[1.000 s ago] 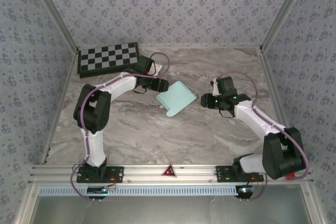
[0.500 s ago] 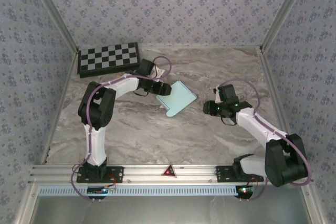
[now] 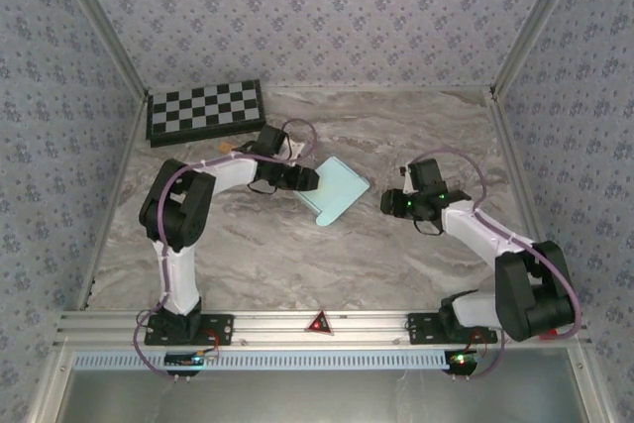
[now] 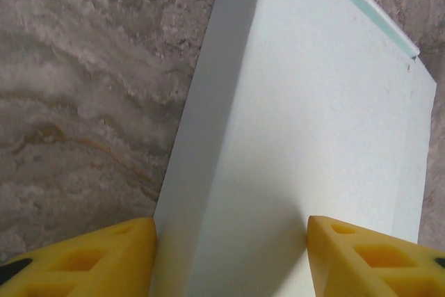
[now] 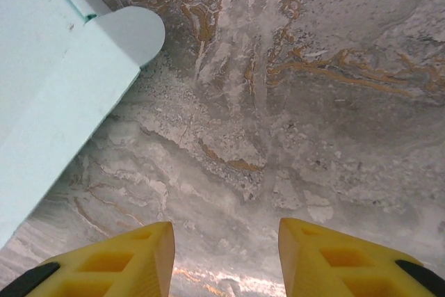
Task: Fold the paper box
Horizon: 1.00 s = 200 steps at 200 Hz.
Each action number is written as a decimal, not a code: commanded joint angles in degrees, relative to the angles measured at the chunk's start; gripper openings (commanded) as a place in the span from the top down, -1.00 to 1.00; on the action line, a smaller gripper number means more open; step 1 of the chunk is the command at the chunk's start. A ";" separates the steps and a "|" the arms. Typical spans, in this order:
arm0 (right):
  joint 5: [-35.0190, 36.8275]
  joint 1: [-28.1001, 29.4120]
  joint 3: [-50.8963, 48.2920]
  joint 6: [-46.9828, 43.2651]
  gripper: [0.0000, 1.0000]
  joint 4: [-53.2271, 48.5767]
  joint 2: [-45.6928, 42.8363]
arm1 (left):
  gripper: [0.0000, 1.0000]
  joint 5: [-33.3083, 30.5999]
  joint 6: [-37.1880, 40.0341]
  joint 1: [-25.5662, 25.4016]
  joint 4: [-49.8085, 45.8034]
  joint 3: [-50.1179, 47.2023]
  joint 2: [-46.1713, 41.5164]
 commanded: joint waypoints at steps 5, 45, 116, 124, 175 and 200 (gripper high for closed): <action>-1.53 0.56 0.54 1.84 0.10 2.60 2.35 | -0.10 -0.70 -5.09 -0.99 3.73 -3.48 -3.68; -1.97 1.46 2.23 2.41 0.10 3.78 5.72 | -0.07 -4.98 -11.19 -2.88 5.67 -8.20 -7.48; -3.56 3.24 5.88 2.81 0.12 5.50 11.40 | -0.10 -9.62 -21.18 -7.33 9.83 -15.12 -11.87; -3.58 3.50 6.46 2.86 0.13 5.55 12.27 | -0.09 -10.35 -22.13 -7.79 10.29 -15.77 -12.22; -3.99 4.33 10.33 2.78 0.15 6.26 16.84 | -0.10 -12.33 -25.86 -10.31 10.97 -17.32 -13.39; -4.00 4.65 13.06 2.00 0.15 5.74 19.36 | -0.10 -13.29 -27.20 -11.64 11.06 -17.44 -13.54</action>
